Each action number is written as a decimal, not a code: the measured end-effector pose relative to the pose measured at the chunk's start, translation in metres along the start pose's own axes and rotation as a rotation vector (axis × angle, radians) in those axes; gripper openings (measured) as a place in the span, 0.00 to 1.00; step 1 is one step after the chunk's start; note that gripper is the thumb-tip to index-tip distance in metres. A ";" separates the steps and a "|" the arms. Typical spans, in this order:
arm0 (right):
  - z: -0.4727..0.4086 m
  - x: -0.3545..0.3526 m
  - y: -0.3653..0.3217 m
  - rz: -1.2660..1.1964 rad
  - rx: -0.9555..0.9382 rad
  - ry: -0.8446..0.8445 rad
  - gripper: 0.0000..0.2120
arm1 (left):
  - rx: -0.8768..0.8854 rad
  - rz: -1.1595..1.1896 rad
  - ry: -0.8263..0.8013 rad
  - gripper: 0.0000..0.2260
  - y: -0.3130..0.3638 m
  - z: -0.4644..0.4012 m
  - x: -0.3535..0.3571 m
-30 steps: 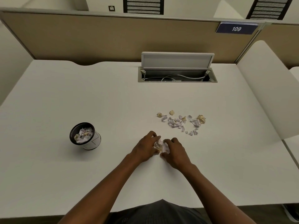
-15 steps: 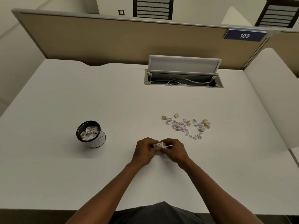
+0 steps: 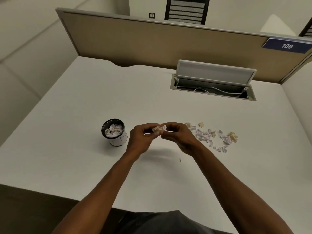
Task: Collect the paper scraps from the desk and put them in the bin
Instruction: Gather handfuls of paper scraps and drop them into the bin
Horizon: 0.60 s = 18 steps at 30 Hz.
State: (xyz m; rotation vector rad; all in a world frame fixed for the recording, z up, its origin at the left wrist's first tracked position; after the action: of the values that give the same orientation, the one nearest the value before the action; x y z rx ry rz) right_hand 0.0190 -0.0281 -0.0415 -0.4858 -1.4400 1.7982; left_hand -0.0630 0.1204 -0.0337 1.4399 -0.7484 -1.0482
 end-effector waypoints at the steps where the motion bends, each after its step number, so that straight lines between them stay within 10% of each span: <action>1: -0.006 0.008 -0.006 0.006 -0.008 -0.012 0.11 | 0.006 0.019 0.027 0.10 0.002 -0.001 -0.009; 18: -0.082 0.158 -0.040 0.971 -0.264 -0.092 0.24 | -0.048 -0.532 0.258 0.17 -0.011 -0.001 -0.149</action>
State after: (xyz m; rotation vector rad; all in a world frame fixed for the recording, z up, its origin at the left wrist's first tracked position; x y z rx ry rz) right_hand -0.0109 0.1470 -0.0016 -1.4419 -1.6517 2.3637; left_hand -0.1232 0.2566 -0.0170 1.7383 -0.1491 -1.2330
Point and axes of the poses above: each hand's wrist, its own z-axis away from the middle knuckle, its own x-axis out of the palm, y = z × x, the point moved 5 cm from there along -z, towards the middle knuckle, and after that the axes turned 1 degree about x, right-handed, at the moved point
